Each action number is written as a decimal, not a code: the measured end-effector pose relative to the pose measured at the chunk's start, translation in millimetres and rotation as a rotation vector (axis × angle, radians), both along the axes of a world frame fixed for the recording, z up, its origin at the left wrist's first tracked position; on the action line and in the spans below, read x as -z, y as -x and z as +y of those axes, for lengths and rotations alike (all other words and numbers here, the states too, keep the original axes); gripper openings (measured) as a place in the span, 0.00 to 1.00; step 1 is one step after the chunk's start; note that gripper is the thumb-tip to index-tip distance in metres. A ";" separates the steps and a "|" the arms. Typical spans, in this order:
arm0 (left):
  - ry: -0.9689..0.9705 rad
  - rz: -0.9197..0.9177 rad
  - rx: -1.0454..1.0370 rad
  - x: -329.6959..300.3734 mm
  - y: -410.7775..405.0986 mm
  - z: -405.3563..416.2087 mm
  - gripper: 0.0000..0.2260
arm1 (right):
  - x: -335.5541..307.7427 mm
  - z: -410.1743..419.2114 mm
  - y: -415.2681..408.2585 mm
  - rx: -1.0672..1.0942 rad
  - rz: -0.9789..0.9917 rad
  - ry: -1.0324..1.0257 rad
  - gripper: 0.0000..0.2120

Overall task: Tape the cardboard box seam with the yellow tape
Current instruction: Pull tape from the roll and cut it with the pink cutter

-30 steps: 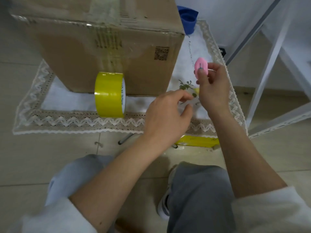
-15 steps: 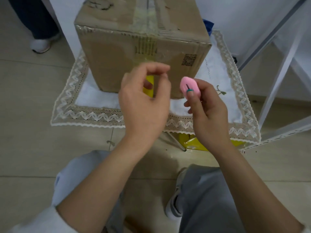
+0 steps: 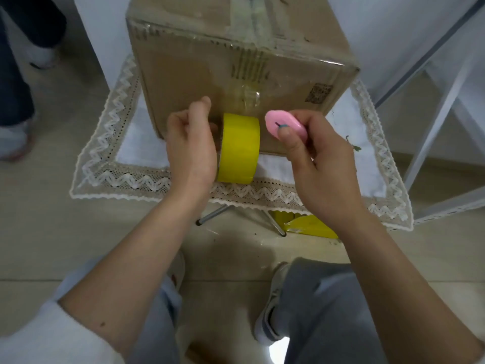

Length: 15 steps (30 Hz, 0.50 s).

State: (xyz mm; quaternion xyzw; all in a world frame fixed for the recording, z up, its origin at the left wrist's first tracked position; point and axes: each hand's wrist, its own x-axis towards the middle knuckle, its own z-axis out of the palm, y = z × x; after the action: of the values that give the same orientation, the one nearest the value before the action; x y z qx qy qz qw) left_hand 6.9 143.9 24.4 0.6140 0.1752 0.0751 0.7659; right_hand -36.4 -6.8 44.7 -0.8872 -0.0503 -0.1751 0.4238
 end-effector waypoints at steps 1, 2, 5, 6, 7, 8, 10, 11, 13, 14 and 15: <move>-0.011 0.003 0.020 0.2 -0.5 1.1 0.09 | -0.5 2.0 -1.0 0.005 0.005 0.017 0.07; -0.030 -0.001 0.036 0.4 -0.6 1.8 0.10 | -1.4 3.6 -2.2 0.010 0.005 0.029 0.07; -0.086 0.006 0.099 0.7 4.3 2.4 0.16 | -4.3 7.7 -4.5 0.016 -0.001 0.060 0.04; -0.103 0.013 0.123 1.2 5.7 2.3 0.18 | -5.3 9.1 -4.6 0.014 0.000 0.066 0.02; -0.112 0.022 0.142 0.7 6.7 2.7 0.18 | -6.3 10.2 -4.7 0.014 0.002 0.070 0.01; -0.115 0.029 0.159 0.0 7.3 3.3 0.18 | -7.3 11.3 -4.7 0.014 0.003 0.069 0.01; -0.109 0.039 0.178 -1.2 8.1 4.2 0.18 | -8.8 13.0 -4.8 0.013 0.011 0.062 0.01; -0.096 0.041 0.181 -1.5 8.1 4.2 0.17 | -9.3 13.6 -4.9 0.014 0.013 0.066 0.02; -0.075 0.036 0.182 -1.3 7.8 3.7 0.15 | -10.1 14.3 -5.4 0.015 0.006 0.084 0.02; -0.075 0.038 0.179 -1.3 7.8 3.3 0.14 | -10.9 14.6 -6.0 0.013 -0.006 0.102 0.01; -0.079 0.045 0.180 -1.8 8.3 2.5 0.13 | -12.2 14.9 -6.8 0.010 -0.027 0.128 0.03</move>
State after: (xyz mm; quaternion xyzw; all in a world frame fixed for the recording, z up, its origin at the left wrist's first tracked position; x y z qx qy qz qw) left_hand -1.4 146.4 26.2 0.6585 0.1334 -0.0012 0.7406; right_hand -29.6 8.1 56.9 -0.9104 -0.0628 -0.1854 0.3645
